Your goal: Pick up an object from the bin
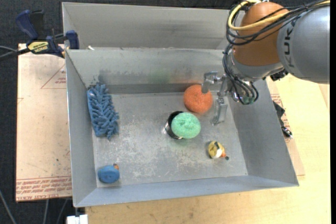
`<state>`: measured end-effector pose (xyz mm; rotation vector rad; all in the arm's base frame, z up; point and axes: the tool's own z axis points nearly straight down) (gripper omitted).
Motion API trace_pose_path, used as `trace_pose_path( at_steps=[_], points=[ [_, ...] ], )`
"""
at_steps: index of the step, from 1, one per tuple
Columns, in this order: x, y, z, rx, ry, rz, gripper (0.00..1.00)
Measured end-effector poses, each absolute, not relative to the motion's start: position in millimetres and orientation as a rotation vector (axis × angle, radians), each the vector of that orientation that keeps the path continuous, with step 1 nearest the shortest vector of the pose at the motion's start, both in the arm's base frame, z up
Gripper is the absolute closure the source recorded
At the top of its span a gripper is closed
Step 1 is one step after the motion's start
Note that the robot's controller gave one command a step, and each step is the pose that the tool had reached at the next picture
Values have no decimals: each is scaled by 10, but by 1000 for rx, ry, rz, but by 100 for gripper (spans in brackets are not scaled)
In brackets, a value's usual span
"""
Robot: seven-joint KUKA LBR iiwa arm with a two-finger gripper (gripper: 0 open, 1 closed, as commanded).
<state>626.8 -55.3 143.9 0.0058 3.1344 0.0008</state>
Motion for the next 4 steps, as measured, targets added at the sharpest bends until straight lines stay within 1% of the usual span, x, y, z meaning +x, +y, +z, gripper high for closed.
trace_pose_path(
  at_steps=[1, 2, 3, 4],
  points=[
    [6381, -513, 1238, 196, 3139, 3, 0],
    [6509, -434, 1450, 336, 3112, 2, 0],
    [6422, -392, 749, 584, 3081, 4, 0],
    [6542, -505, 757, 609, 3055, 9, 100]
  ],
)
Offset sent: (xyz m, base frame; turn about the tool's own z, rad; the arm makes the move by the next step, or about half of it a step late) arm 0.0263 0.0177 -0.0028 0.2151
